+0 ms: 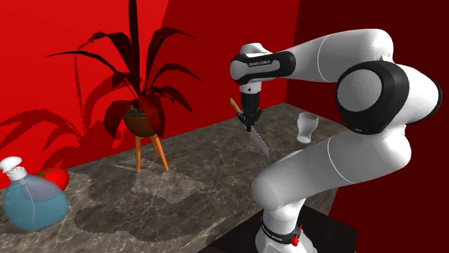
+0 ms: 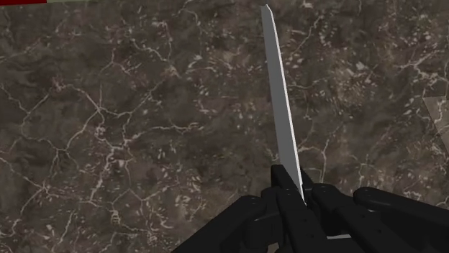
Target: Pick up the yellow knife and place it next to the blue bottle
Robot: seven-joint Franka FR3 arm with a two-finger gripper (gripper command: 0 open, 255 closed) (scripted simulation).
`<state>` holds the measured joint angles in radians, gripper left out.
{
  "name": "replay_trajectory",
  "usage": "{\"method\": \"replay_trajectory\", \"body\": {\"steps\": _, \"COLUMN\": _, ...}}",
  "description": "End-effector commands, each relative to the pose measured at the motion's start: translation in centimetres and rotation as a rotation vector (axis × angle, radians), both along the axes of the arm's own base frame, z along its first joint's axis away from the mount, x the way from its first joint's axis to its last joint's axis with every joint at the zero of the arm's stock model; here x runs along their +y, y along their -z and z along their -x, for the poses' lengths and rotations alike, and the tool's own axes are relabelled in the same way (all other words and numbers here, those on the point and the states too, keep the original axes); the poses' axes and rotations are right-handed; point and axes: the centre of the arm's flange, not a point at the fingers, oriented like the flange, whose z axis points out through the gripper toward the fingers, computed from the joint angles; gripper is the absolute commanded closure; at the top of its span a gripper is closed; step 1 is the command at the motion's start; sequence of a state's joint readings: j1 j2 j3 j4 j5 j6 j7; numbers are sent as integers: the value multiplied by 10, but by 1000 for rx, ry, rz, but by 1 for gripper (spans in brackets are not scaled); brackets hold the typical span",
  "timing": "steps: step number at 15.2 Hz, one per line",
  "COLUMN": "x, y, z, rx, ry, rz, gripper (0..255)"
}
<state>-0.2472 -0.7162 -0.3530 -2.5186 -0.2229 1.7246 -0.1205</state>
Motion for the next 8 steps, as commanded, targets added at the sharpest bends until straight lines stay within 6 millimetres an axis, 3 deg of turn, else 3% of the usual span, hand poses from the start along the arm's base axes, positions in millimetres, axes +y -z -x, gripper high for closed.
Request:
{"method": "replay_trajectory", "body": {"steps": 1, "x": 0, "y": -10, "z": 1, "rx": 0, "ry": 0, "rz": 0, "gripper": 255}}
{"method": "replay_trajectory", "body": {"steps": 8, "x": 0, "y": -47, "z": 1, "rx": 0, "ry": 0, "rz": 0, "gripper": 255}}
